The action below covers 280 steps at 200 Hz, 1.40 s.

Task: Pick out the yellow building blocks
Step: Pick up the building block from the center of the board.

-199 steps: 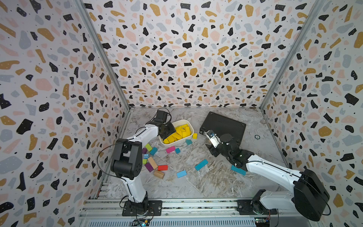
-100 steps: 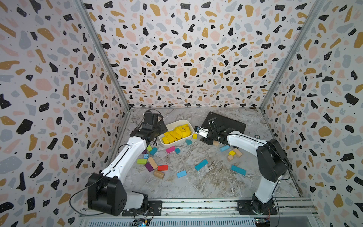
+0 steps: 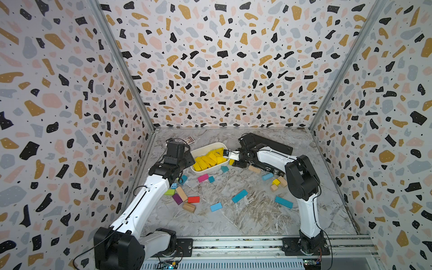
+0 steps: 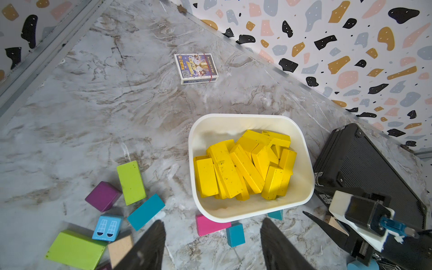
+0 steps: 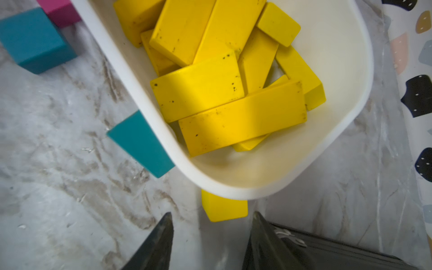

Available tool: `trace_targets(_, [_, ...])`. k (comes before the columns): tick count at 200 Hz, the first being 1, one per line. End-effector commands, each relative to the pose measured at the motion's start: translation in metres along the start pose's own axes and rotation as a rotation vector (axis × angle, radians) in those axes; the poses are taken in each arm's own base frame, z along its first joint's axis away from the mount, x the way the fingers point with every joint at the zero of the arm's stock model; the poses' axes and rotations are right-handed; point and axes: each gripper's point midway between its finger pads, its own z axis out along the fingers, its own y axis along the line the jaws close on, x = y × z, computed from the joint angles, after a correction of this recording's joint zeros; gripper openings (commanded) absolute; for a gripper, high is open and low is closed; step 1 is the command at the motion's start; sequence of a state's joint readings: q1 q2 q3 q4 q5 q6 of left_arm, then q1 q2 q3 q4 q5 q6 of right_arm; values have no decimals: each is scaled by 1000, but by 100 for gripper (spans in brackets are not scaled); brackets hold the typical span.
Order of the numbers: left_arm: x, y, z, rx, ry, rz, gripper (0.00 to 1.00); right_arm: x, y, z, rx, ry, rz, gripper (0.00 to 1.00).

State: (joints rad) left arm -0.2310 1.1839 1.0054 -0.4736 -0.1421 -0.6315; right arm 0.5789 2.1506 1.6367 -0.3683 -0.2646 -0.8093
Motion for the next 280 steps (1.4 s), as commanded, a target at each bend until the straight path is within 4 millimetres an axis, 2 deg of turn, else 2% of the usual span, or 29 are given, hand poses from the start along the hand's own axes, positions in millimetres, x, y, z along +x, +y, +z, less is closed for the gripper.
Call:
trace_targets(1, [-7, 2, -4, -14, -28, 0, 65, -4, -6, -4, -6, 19, -10, 55])
trace_targets(47, [-8, 4, -6, -26, -36, 7, 65, 2, -11, 13, -13, 40, 10, 55])
trace_targets(89, [-9, 8, -4, -49, -38, 6, 64, 5, -1, 21, -52, 33, 38, 51])
trace_targets(106, [-11, 8, -5, -52, -46, 4, 64, 6, 2, 20, -68, 33, 49, 46])
trace_targets(127, [-13, 7, -6, -49, -52, 0, 64, 5, 6, 16, -82, 34, 59, 34])
trace_targets(150, [-10, 9, -5, -52, -51, -6, 63, 2, 7, 4, -71, 27, 85, 22])
trace_targets(160, [-9, 10, -4, -59, -48, -6, 63, 0, 9, -3, -64, 14, 98, 20])
trace_targets(204, [-7, 12, -2, -67, -45, -20, 63, -19, 24, -52, -29, -104, 160, 19])
trace_targets(233, [-2, 16, 6, -75, -45, -49, 63, -42, 9, -76, 66, -207, 301, 15])
trace_targets(259, [0, 21, 13, -95, -52, -76, 63, -77, 0, -73, 109, -264, 348, 15])
trace_targets(280, [-4, 21, 12, -96, -59, -78, 63, -96, -2, -51, 112, -272, 388, 15])
